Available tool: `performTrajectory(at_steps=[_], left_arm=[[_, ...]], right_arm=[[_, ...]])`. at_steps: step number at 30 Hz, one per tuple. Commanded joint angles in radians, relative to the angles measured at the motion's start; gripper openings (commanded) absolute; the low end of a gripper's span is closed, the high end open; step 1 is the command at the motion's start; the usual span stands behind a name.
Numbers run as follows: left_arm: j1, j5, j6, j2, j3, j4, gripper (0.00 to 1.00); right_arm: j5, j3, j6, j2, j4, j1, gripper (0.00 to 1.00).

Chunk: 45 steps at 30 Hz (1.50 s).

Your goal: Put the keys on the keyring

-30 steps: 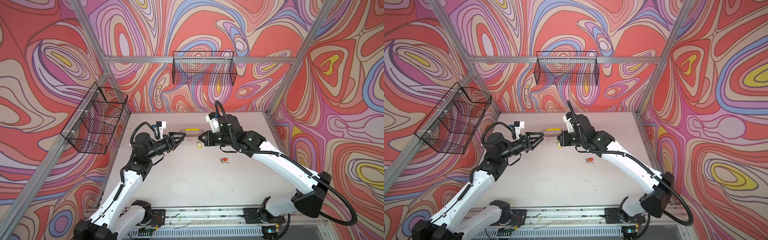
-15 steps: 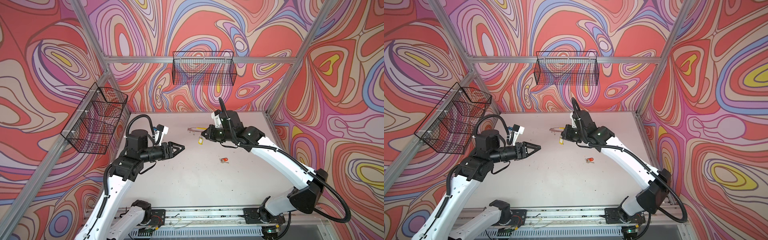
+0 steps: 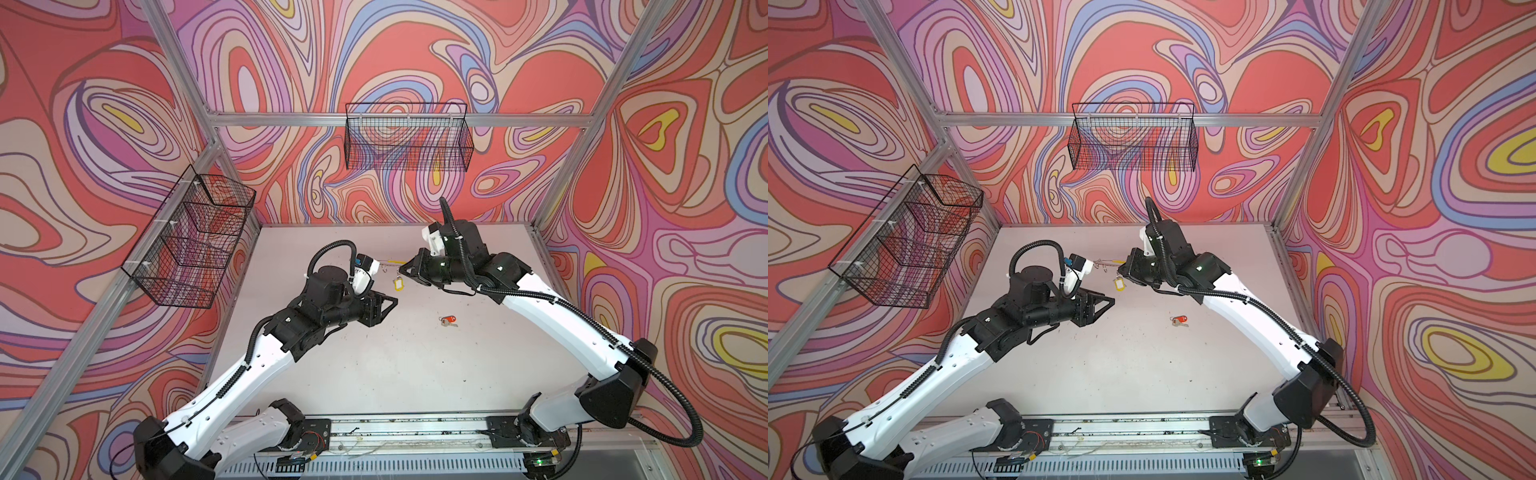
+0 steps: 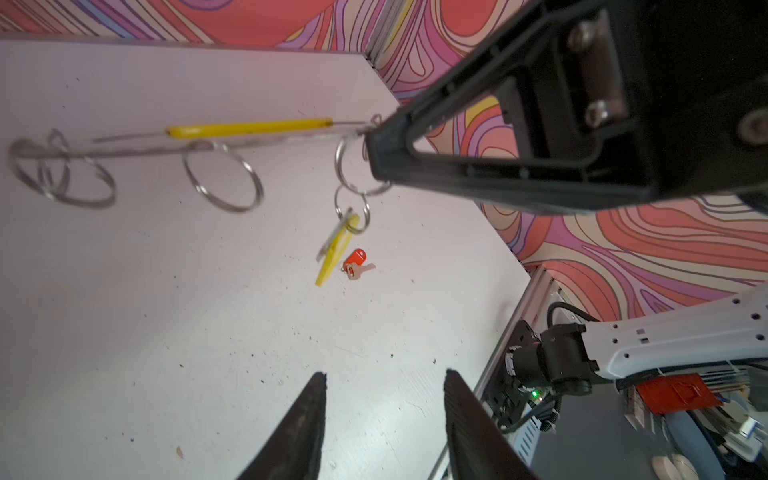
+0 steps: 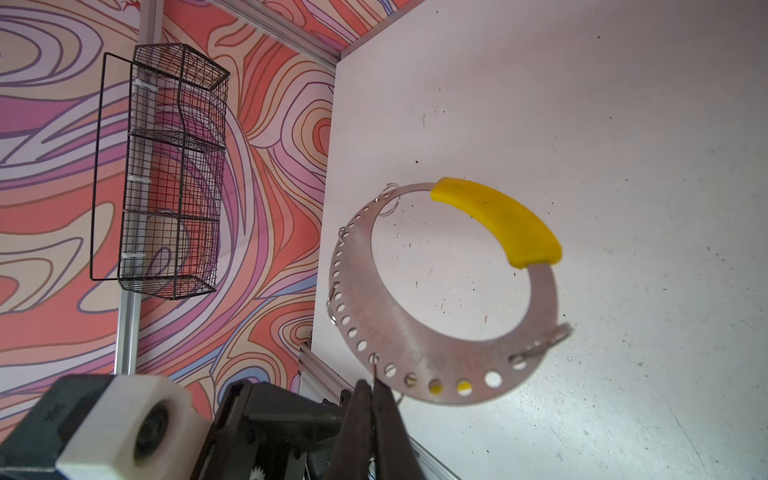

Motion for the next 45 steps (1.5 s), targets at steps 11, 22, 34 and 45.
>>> performTrajectory(at_steps=[11, 22, 34, 45], left_arm=[[-0.003, -0.04, 0.074, 0.123, 0.077, 0.149, 0.4], [-0.002, -0.065, 0.099, 0.099, 0.078, 0.096, 0.33], [0.046, -0.011, 0.115, 0.057, 0.086, 0.022, 0.33], [0.043, -0.005, 0.149, -0.06, 0.108, -0.141, 0.28]], right_arm=[[-0.117, -0.049, 0.015, -0.053, 0.041, -0.001, 0.0], [-0.152, -0.034, -0.007, -0.036, 0.031, -0.001, 0.0], [-0.167, -0.027, -0.016, -0.032, 0.014, -0.001, 0.0], [-0.176, -0.028, 0.026, -0.03, 0.042, -0.001, 0.0]])
